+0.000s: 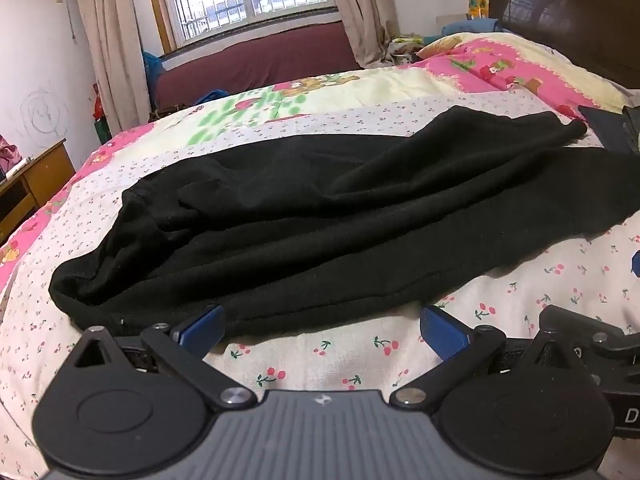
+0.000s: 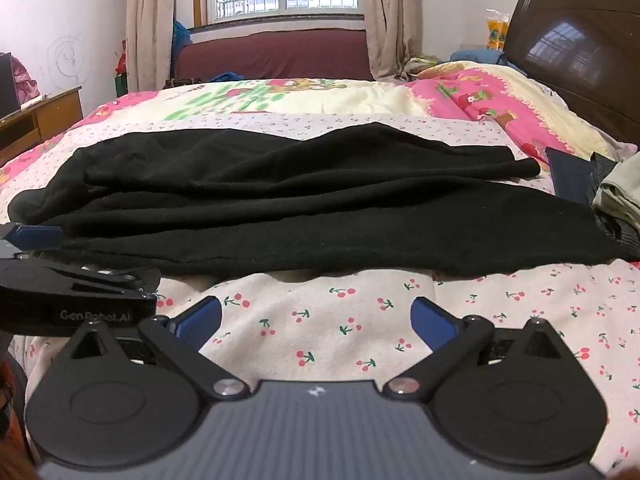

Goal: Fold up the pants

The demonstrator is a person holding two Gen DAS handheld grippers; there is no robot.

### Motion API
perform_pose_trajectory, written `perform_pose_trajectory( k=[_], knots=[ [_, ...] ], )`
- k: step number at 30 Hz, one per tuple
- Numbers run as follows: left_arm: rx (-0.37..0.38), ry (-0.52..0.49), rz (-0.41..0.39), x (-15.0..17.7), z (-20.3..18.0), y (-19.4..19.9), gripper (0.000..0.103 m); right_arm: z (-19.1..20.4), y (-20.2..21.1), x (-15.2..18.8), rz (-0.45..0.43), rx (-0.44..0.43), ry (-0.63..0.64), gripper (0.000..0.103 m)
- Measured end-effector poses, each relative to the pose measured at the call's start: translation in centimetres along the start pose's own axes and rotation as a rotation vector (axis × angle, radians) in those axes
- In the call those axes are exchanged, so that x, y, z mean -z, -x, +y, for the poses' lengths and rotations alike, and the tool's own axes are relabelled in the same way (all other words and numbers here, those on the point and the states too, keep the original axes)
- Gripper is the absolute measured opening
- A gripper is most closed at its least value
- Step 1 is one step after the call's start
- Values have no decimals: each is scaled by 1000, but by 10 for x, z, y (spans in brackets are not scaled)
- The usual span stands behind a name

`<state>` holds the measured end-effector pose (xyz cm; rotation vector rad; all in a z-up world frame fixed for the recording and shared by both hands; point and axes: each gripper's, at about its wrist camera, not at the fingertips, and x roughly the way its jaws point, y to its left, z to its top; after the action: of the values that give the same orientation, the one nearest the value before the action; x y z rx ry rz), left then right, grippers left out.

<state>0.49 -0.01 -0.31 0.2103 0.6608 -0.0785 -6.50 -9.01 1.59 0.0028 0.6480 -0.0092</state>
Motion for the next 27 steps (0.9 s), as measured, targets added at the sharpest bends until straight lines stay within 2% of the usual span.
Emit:
perform_pose_trajectory(
  k=[20, 27],
  knots=[
    [-2, -9, 5, 1, 0, 0, 103, -4, -6, -1, 17, -14, 1, 100],
    [-67, -19, 6, 3, 2, 13, 103, -4, -7, -3, 35, -105, 1, 100]
  ],
)
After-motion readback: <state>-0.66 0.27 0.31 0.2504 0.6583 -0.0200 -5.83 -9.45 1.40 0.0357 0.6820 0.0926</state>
